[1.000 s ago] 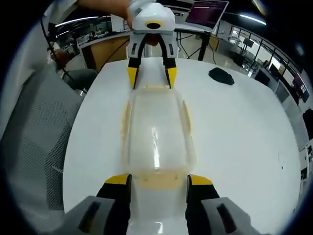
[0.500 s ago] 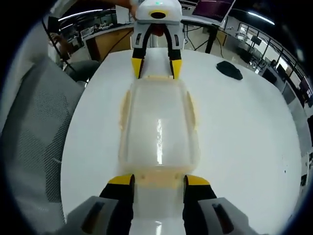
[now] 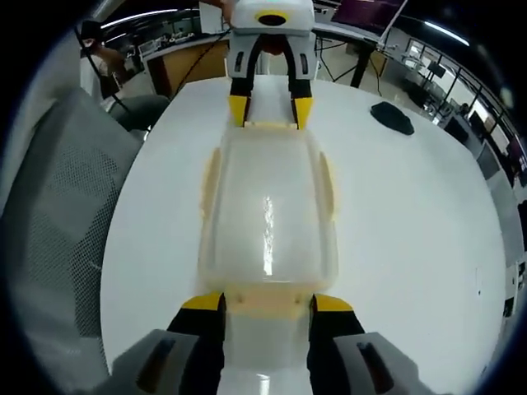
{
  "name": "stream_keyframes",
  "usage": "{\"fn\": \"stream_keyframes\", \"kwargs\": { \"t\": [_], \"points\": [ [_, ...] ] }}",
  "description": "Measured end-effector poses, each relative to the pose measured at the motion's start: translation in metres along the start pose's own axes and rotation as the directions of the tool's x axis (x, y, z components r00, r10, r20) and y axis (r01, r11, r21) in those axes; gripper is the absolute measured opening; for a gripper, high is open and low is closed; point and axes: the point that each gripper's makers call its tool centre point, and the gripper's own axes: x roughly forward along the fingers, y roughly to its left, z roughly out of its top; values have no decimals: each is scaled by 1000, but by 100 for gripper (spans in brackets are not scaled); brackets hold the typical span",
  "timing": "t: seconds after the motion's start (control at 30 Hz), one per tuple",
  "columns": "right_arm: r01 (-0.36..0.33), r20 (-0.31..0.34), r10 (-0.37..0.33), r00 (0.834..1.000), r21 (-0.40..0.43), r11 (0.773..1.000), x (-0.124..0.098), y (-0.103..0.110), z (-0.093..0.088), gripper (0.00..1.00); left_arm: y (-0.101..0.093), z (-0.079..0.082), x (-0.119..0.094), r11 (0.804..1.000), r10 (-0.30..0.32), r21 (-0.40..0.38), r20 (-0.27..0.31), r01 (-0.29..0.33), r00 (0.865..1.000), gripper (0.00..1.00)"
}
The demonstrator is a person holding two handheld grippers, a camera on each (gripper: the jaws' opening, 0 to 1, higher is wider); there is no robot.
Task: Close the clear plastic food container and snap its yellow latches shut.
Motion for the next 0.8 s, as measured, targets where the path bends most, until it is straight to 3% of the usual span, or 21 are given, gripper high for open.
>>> {"fn": "stream_keyframes", "kwargs": {
  "t": [0.2, 0.33, 0.47, 0.8],
  "points": [
    [4, -4, -4, 1000, 3, 1000, 0, 1, 0, 37, 1, 0, 1, 1000, 0, -2, -21, 0, 1000, 38],
    [-6, 31, 6, 999, 13, 1000, -1, -1, 0, 36, 1, 0, 1, 1000, 2, -4, -21, -2, 1000, 37],
    [7, 12, -7, 1000, -12, 1000, -4, -3, 4, 36, 3, -2, -2, 999, 28, 26, -70, -26, 997, 37],
    [4, 73, -2, 997, -32, 999, -38, 5, 25, 36, -8, 10, -34, 1000, 20, -22, -31, -21, 999, 37]
  ]
}}
